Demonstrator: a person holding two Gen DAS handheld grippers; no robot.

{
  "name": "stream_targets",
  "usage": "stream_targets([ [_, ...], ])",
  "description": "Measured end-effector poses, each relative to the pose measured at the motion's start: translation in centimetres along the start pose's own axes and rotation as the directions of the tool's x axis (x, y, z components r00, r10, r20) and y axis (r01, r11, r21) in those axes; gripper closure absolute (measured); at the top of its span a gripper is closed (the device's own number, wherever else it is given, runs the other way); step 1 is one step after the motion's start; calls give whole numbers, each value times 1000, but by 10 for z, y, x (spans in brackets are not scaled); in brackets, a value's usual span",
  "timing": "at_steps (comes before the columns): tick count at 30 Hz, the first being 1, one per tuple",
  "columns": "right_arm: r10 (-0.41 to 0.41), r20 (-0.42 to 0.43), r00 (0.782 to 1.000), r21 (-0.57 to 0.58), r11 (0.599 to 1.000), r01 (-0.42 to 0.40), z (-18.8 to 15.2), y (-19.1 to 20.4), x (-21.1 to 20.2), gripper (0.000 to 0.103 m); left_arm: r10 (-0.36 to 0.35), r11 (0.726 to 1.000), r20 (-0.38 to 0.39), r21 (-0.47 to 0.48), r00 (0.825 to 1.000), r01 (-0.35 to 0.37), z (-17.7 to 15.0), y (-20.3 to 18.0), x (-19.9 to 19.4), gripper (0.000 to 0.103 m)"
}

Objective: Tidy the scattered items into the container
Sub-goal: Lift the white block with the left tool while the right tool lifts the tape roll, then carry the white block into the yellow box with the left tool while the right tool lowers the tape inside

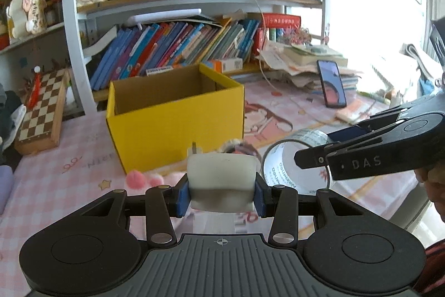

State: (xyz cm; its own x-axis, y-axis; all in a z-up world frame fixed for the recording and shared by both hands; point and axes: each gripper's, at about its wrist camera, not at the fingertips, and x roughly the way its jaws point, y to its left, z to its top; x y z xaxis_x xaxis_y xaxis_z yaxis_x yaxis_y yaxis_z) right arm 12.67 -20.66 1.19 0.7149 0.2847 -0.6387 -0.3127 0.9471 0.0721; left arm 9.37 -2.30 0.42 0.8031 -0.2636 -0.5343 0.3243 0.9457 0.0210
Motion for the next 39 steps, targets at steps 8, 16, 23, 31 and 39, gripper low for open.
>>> stream_targets([
  [8, 42, 64, 997, 13, 999, -42, 38, -16, 2, 62, 46, 999, 56, -19, 997, -45, 28, 15, 3, 61],
  [16, 112, 109, 988, -41, 993, -109, 76, -19, 12, 62, 94, 995, 95, -22, 991, -92, 57, 28, 9, 61],
  [23, 159, 171, 972, -102, 984, -143, 128, -25, 35, 62, 146, 989, 128, 21, 981, -150, 92, 40, 32, 61],
  [31, 153, 143, 978, -169, 977, -129, 184, -31, 102, 62, 185, 982, 52, 14, 981, -186, 121, 66, 90, 61],
  [39, 144, 53, 988, -232, 964, -128, 204, -23, 171, 62, 219, 976, -71, 17, 973, -218, 126, 86, 149, 61],
])
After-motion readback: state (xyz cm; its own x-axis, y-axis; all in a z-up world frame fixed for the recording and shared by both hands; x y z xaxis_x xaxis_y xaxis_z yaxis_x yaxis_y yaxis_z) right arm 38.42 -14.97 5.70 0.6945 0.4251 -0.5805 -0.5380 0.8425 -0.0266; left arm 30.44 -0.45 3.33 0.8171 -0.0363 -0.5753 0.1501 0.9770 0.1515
